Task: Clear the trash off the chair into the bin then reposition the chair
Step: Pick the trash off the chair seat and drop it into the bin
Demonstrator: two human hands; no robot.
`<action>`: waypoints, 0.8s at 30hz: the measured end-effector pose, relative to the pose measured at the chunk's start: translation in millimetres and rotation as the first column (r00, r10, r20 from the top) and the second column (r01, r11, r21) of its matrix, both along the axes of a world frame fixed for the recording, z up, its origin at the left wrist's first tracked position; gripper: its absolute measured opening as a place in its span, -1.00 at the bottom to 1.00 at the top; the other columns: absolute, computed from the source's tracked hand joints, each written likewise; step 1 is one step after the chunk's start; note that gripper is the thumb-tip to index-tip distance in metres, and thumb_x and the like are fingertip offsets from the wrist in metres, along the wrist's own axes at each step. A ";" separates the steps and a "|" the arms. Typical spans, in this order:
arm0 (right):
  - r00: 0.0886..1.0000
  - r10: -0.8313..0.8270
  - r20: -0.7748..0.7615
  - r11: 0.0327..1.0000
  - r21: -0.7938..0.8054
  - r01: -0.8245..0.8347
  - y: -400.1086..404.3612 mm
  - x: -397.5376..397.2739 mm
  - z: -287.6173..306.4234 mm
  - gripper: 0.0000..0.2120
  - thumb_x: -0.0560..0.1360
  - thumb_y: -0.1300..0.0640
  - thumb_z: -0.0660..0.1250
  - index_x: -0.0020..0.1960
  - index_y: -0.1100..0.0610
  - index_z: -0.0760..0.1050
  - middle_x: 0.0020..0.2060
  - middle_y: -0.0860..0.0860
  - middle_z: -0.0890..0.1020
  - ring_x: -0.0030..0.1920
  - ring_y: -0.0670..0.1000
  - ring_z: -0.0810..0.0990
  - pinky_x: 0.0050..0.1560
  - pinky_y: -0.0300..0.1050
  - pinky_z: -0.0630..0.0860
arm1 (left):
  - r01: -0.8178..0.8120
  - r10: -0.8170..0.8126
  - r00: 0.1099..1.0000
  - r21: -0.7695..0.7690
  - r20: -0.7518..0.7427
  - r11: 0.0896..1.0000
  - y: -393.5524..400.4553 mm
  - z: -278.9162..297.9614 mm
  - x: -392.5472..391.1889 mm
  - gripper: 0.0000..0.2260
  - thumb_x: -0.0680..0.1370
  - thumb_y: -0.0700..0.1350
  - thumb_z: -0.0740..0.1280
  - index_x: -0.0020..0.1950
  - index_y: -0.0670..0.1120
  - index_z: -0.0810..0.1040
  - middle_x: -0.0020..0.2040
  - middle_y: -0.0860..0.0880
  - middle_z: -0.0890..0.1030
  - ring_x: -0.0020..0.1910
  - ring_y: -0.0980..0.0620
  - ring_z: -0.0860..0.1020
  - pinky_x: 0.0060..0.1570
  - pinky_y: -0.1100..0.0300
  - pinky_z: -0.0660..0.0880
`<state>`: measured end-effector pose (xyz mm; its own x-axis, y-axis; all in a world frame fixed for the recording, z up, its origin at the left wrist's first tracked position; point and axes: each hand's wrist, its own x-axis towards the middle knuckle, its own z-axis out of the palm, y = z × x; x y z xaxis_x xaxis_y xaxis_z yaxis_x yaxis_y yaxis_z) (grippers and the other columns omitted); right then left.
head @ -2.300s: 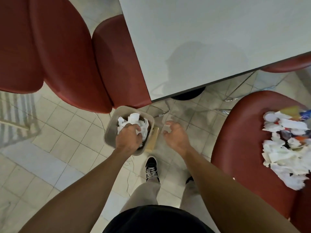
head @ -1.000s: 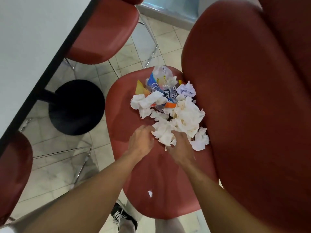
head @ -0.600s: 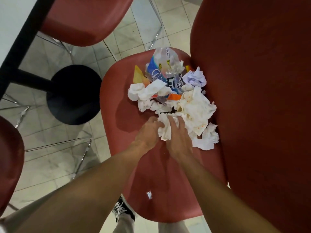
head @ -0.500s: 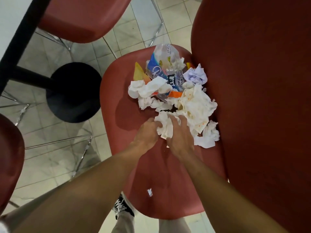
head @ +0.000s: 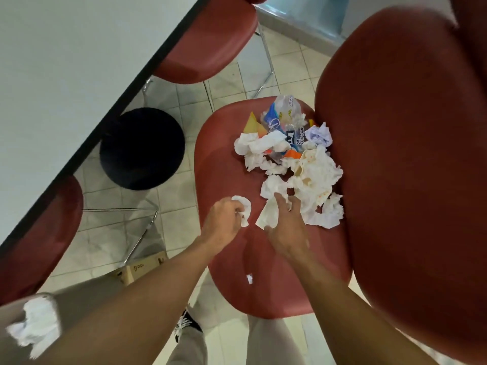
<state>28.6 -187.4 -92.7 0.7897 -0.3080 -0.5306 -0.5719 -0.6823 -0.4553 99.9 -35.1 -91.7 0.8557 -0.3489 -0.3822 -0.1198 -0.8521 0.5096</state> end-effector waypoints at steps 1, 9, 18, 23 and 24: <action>1.000 0.019 0.003 1.000 -0.014 -0.019 8.1 -0.7 9.4 -0.21 0.39 0.14 0.42 0.48 -0.09 0.06 0.41 0.00 0.07 0.19 0.09 0.50 -0.03 0.06 0.58 | -0.015 0.015 1.000 0.000 0.015 1.000 10.6 8.9 -4.5 -0.80 0.47 -0.26 0.32 0.00 -0.07 0.67 -0.01 -0.08 0.62 -0.01 -0.08 0.58 0.01 0.08 0.50; 0.985 0.168 0.041 0.986 -0.019 -0.168 80.7 -1.9 71.1 -0.20 0.39 0.19 0.44 0.49 -0.08 0.10 0.41 0.06 0.11 0.21 0.17 0.49 0.03 0.06 0.54 | -0.194 0.192 0.979 0.015 0.064 0.981 100.1 68.7 -46.8 -0.87 0.50 -0.12 0.37 0.00 0.03 0.66 0.02 0.01 0.63 -0.03 -0.05 0.59 -0.07 0.11 0.50; 0.944 0.295 0.145 0.955 -0.029 -0.294 181.5 -19.7 114.7 -0.24 0.37 0.03 0.47 0.46 -0.02 0.16 0.29 0.10 0.24 0.11 0.22 0.53 -0.03 0.07 0.56 | -0.377 0.375 0.926 0.050 0.039 0.925 217.5 109.1 -76.7 -0.90 0.46 -0.03 0.36 -0.06 0.09 0.63 -0.05 0.04 0.63 -0.03 -0.05 0.58 -0.03 0.07 0.53; 0.928 0.347 0.137 0.937 -0.002 -0.350 248.9 -27.7 125.7 -0.23 0.38 -0.06 0.48 0.45 -0.05 0.15 0.31 0.08 0.25 0.12 0.19 0.53 -0.03 0.05 0.54 | -0.430 0.427 0.902 0.053 0.061 0.901 281.0 118.3 -96.8 -0.89 0.49 -0.04 0.38 -0.01 0.03 0.64 -0.02 0.01 0.63 -0.03 -0.04 0.57 -0.12 0.21 0.39; 0.921 0.365 0.133 0.930 0.000 -0.368 261.7 -29.5 127.3 -0.22 0.38 -0.06 0.48 0.46 -0.06 0.14 0.31 0.08 0.25 0.13 0.19 0.52 -0.02 0.05 0.55 | -0.451 0.448 0.892 0.047 0.056 0.891 294.4 118.5 -101.9 -0.90 0.50 -0.04 0.38 -0.02 0.04 0.64 -0.04 0.02 0.64 -0.04 -0.04 0.58 -0.13 0.21 0.39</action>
